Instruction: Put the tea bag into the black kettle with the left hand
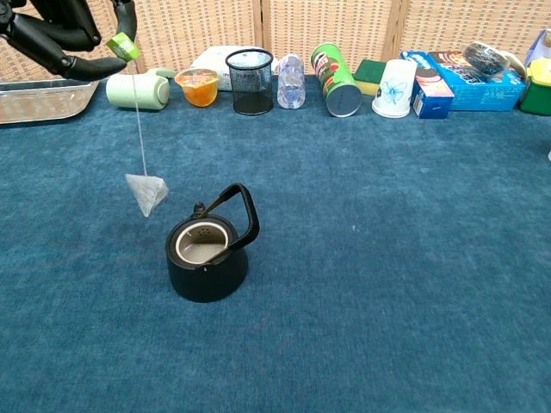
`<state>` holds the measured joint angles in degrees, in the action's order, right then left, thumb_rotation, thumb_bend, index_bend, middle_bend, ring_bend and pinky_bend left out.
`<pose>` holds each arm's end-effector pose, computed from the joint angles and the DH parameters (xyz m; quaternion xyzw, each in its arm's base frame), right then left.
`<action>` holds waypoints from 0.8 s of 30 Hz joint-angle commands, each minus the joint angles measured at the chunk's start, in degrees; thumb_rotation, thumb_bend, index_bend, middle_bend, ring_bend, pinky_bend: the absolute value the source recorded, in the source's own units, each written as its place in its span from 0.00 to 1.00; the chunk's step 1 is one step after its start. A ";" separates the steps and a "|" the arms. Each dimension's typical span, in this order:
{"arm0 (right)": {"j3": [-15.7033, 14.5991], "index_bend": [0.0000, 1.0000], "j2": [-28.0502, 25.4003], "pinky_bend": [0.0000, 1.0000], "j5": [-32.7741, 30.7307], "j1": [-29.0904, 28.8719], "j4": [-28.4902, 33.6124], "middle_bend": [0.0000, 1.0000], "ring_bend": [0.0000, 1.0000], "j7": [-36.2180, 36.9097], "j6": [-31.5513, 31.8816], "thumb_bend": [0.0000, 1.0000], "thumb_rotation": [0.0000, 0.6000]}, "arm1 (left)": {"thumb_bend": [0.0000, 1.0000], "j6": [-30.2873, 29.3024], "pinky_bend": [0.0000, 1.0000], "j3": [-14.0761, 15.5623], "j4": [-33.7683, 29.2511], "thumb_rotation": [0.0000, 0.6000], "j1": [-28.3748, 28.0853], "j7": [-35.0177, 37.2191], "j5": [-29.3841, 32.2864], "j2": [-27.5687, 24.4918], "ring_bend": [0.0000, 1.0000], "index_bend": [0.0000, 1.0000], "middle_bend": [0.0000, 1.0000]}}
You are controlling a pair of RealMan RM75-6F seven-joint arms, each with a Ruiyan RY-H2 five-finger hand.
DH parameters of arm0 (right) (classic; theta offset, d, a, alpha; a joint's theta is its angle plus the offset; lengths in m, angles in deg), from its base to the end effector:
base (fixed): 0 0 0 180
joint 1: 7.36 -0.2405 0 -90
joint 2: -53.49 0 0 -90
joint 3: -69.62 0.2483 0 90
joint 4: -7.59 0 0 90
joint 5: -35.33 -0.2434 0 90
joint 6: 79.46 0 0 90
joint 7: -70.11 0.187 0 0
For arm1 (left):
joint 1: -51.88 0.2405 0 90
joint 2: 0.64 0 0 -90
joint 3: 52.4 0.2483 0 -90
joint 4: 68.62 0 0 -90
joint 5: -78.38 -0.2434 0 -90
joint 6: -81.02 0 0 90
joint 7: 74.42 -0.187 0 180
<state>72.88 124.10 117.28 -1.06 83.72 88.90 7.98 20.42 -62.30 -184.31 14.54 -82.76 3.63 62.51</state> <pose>-0.4099 -0.1542 0.1371 0.4777 -0.4749 0.3856 0.6305 -0.0768 0.3227 0.0468 -0.7264 -0.3839 -0.4655 0.3291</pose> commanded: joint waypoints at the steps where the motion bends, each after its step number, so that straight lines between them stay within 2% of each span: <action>1: 0.02 0.25 0.01 0.15 0.03 0.12 -0.26 0.30 0.19 0.33 0.12 0.19 1.00 | 0.55 0.81 0.90 -0.02 -0.82 1.00 -0.50 -0.59 0.49 -0.06 1.00 0.74 1.00; 24: 0.13 0.25 0.54 0.15 -0.08 0.77 -2.41 0.30 0.20 2.73 0.21 0.19 1.00 | 0.55 2.84 0.90 0.99 -4.16 1.00 -2.05 -3.32 0.66 -0.03 1.00 0.74 1.00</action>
<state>73.01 124.63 117.21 -0.30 81.31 91.64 8.19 23.16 -61.37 -188.44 12.54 -86.00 4.19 62.49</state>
